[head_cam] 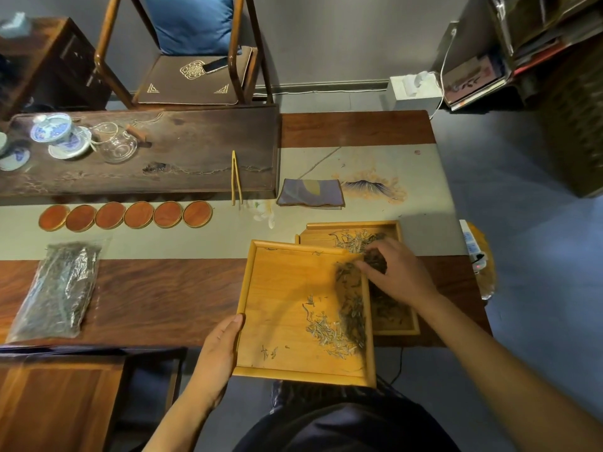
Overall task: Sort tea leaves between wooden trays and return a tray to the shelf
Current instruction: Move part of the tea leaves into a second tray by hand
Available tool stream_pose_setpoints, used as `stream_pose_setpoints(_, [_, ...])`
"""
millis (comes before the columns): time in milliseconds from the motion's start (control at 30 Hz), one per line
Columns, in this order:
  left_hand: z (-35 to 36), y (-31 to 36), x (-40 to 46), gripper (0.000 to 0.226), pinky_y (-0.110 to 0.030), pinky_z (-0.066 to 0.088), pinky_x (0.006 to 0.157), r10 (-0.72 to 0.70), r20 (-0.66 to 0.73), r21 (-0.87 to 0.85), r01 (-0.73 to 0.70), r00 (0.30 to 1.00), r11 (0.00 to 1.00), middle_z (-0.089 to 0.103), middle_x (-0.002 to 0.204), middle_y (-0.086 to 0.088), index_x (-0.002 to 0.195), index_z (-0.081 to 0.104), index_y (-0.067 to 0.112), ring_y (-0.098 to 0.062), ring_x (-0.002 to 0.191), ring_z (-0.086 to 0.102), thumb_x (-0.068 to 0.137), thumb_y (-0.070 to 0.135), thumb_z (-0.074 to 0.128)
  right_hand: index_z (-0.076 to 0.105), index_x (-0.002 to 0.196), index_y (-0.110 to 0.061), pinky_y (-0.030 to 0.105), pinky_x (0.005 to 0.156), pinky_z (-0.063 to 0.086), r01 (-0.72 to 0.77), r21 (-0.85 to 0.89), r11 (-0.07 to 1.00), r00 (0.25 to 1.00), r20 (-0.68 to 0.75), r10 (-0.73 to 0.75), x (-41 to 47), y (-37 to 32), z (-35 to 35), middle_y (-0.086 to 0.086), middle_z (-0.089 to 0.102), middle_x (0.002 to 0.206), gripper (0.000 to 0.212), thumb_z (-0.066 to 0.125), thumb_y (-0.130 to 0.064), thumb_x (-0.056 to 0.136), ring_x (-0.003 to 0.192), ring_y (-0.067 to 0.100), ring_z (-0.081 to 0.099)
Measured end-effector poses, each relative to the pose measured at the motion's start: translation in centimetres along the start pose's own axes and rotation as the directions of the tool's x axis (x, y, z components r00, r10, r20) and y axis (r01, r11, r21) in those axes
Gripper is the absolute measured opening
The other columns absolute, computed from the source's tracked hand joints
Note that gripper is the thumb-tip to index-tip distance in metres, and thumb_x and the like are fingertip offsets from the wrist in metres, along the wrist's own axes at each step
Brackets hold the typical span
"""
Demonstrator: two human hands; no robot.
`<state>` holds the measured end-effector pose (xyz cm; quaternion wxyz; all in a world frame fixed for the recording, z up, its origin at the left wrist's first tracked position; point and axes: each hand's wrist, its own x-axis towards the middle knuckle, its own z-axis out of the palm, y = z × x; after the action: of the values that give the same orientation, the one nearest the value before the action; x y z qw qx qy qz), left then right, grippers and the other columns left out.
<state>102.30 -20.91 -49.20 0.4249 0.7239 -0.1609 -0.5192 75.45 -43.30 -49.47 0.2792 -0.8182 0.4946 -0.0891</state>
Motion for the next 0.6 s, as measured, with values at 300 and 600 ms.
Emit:
stream_pose_setpoints(300, [0.9, 0.4, -0.1, 0.031, -0.044, 0.048, 0.096, 0.016, 0.047, -0.018, -0.015, 0.999, 1.0, 0.074, 0.107, -0.007, 0.101, 0.075, 0.025, -0.027, 0.103, 0.068, 0.1, 0.035, 0.044, 0.045, 0.127, -0.03, 0.028, 0.08, 0.044, -0.047, 0.107, 0.993, 0.996, 0.083, 0.038, 0.3, -0.9, 1.3, -0.009, 0.046, 0.124, 0.065, 0.055, -0.07, 0.076, 0.104, 0.006, 0.046])
stream_pose_setpoints(600, [-0.2, 0.6, 0.0, 0.032, -0.035, 0.049, 0.085, 0.023, 0.018, -0.011, -0.023, 1.0, 1.0, 0.075, 0.105, -0.006, 0.099, 0.075, 0.025, -0.024, 0.1, 0.069, 0.099, 0.032, 0.044, 0.062, 0.105, -0.019, 0.027, 0.066, 0.051, -0.029, 0.033, 0.999, 1.0, 0.003, 0.029, 1.0, 0.4, 0.6, -0.003, 0.057, 0.101, 0.015, 0.057, -0.022, 0.093, 0.074, 0.006, 0.054])
